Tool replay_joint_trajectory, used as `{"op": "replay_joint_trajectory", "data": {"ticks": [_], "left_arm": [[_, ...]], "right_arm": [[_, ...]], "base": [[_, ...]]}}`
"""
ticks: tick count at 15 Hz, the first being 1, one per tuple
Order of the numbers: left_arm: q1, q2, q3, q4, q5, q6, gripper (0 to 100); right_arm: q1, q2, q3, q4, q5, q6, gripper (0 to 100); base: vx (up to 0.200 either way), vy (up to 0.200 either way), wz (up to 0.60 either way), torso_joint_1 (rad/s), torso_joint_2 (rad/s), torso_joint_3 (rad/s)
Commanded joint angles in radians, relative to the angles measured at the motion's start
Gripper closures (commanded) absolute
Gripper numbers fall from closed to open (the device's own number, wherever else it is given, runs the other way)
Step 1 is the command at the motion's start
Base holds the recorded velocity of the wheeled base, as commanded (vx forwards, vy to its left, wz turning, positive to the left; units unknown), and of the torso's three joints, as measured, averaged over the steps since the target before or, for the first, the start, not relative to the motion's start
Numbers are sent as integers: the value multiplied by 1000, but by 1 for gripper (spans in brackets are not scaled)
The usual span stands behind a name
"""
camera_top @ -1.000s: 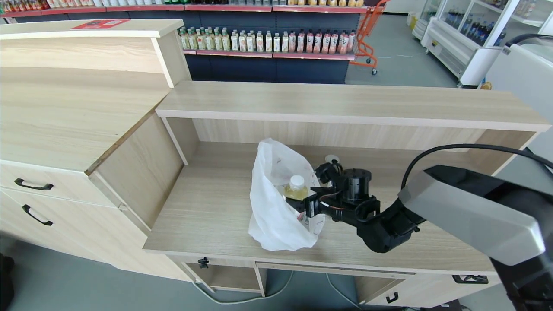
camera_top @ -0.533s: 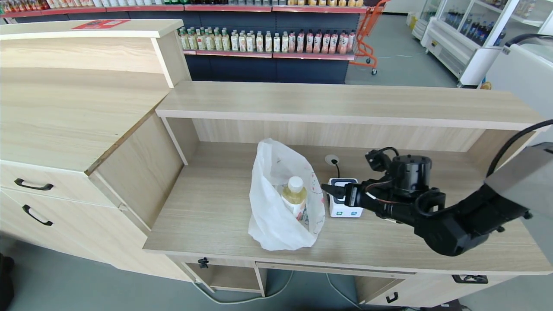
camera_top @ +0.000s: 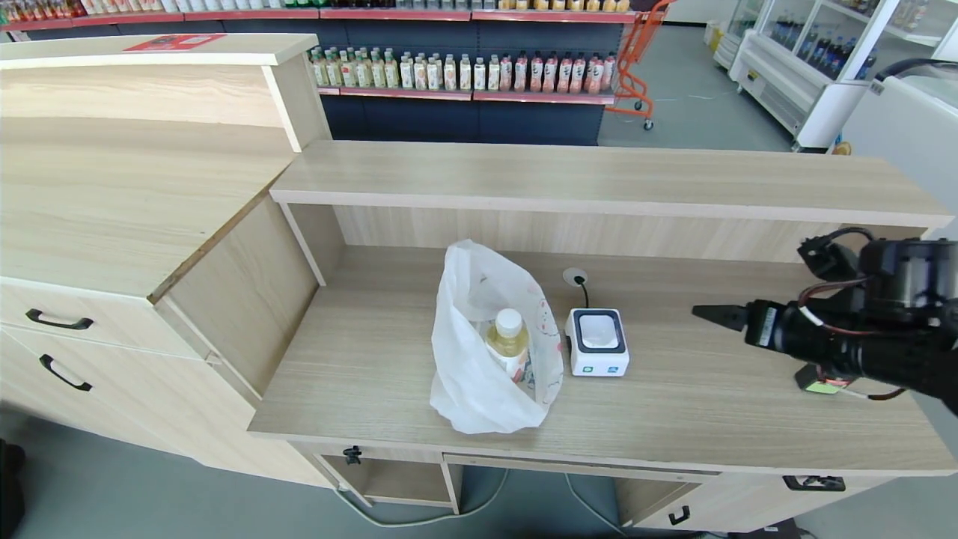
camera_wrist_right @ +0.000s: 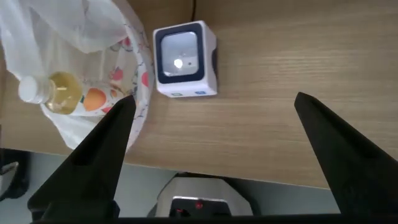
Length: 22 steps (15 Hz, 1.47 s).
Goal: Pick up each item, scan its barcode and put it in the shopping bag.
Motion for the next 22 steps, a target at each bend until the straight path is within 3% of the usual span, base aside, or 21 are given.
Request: {"op": "replay_joint_trajectory", "data": {"ticks": [1, 8, 15, 20, 22], "left_arm": [[0, 0, 0, 0, 0, 0, 0], [2, 0, 0, 0, 0, -1, 0], [2, 0, 0, 0, 0, 3, 0], [2, 1, 0, 0, -1, 3, 0], [0, 1, 0, 0, -1, 5, 0]], "right_arm": [[-152, -142, -46, 121, 0, -66, 0], [-196, -198, 52, 124, 4, -64, 0], [-236, -165, 45, 131, -2, -80, 0], [-322, -111, 48, 145, -14, -275, 0], [-337, -91, 49, 160, -83, -338, 0]], "base": [[0, 0, 0, 0, 0, 0], [0, 0, 0, 0, 0, 0], [0, -200, 0, 1, 4, 2], [0, -200, 0, 1, -1, 0], [0, -200, 0, 2, 7, -2]]}}
